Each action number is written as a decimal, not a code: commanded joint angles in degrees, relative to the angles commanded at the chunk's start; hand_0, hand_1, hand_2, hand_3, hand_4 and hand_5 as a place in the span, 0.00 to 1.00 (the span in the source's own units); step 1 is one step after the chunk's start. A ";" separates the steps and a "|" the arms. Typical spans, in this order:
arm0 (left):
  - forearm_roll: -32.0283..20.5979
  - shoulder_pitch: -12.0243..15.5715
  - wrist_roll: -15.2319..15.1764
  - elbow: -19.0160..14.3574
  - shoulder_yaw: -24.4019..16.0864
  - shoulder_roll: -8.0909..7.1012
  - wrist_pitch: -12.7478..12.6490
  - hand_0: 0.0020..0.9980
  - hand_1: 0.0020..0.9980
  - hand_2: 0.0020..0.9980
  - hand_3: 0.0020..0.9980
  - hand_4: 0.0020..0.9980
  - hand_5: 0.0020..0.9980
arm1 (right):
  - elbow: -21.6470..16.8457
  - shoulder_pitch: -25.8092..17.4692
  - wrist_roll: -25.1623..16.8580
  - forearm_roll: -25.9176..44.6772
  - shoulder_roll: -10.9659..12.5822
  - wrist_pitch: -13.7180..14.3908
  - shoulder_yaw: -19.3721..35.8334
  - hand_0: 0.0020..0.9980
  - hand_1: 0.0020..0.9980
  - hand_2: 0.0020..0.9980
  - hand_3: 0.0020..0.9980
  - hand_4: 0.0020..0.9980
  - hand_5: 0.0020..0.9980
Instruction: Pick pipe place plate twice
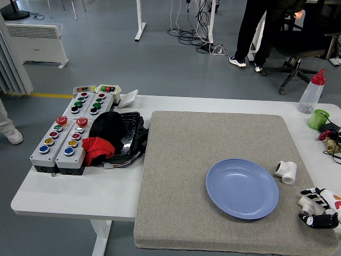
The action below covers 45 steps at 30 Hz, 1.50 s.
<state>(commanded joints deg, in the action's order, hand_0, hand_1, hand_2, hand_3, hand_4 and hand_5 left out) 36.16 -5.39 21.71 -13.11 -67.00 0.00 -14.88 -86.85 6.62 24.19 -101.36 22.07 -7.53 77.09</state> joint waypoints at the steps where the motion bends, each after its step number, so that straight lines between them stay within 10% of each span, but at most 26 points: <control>1: 0.10 0.02 0.02 -0.01 -0.07 0.00 -0.01 0.64 0.60 0.63 0.71 0.63 1.00 | -0.07 -0.01 -0.33 0.14 0.03 0.46 0.02 0.52 0.59 0.66 0.72 0.63 0.24; 20: 1.56 0.79 0.64 -0.23 -1.08 0.00 -0.17 0.63 0.60 0.63 0.71 0.63 1.00 | -4.57 4.70 -7.66 4.48 1.92 5.24 -5.74 0.49 0.57 0.62 0.69 0.59 0.21; 41: 0.25 0.43 0.38 -0.17 0.02 0.00 -0.02 0.63 0.60 0.63 0.71 0.63 1.00 | 6.29 19.80 -10.17 8.57 -3.22 2.95 -25.72 0.59 0.64 0.66 0.70 0.58 0.19; 42: 0.25 0.43 0.38 -0.17 0.02 0.00 -0.02 0.63 0.60 0.63 0.71 0.63 1.00 | 6.53 20.07 -10.02 8.46 -3.34 2.93 -26.02 0.75 0.76 0.95 0.94 0.67 0.20; 45: 0.11 0.37 0.30 -0.15 0.09 0.00 -0.02 0.63 0.60 0.63 0.71 0.63 1.00 | 7.65 21.06 -10.24 8.11 -4.04 3.39 -27.13 0.75 0.76 0.95 0.94 0.67 0.20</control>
<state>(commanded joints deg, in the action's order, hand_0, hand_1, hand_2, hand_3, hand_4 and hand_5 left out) 36.27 -5.02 22.01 -13.26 -66.91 0.00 -14.90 -79.20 27.67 13.95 -93.25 18.03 -4.13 49.95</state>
